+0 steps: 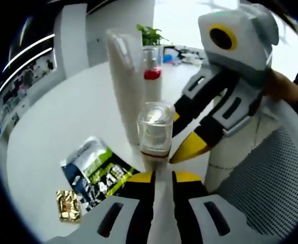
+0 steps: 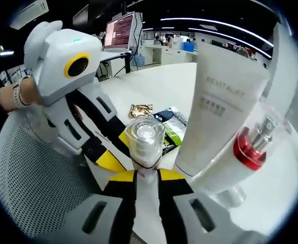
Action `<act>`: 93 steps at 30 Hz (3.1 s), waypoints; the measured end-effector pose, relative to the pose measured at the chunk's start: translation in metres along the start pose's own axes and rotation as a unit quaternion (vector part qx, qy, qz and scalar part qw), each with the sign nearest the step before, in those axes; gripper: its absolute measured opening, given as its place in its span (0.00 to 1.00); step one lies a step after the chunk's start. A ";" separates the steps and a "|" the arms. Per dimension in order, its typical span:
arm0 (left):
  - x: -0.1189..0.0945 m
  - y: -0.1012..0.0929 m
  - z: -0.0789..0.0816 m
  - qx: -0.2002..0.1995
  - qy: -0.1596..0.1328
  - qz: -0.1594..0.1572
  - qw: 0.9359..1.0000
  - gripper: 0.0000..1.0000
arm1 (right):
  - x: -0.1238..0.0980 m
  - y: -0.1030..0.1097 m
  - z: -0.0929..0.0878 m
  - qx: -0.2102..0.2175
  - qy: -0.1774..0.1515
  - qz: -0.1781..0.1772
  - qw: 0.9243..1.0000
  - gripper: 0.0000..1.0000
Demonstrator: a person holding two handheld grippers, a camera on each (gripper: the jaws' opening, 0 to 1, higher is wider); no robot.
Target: Arrange the skincare products in the storage area until every visible bottle or jar stands upright without overlapping.
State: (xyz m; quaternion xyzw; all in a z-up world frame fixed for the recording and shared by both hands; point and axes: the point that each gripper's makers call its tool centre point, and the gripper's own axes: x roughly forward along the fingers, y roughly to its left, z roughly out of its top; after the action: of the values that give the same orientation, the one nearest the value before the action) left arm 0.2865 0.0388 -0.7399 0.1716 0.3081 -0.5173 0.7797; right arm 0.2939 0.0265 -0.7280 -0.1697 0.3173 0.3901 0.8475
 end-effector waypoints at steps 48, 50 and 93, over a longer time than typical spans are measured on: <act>0.039 0.001 0.028 0.021 0.000 -0.003 1.000 0.08 | -0.011 -0.041 -0.032 0.060 0.058 -0.079 0.993 0.11; 0.039 0.001 0.028 0.020 0.000 -0.003 1.000 0.08 | -0.011 -0.042 -0.032 0.061 0.058 -0.082 0.993 0.11; 0.042 0.006 0.030 0.009 -0.006 0.015 1.000 0.08 | -0.010 -0.044 -0.035 0.076 0.061 -0.082 0.992 0.10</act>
State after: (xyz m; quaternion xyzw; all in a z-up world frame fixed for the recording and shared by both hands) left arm 0.3127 -0.0053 -0.7455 0.1798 0.2958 -0.5093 0.7879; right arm 0.3085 -0.0257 -0.7450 -0.1539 0.3819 0.2833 0.8662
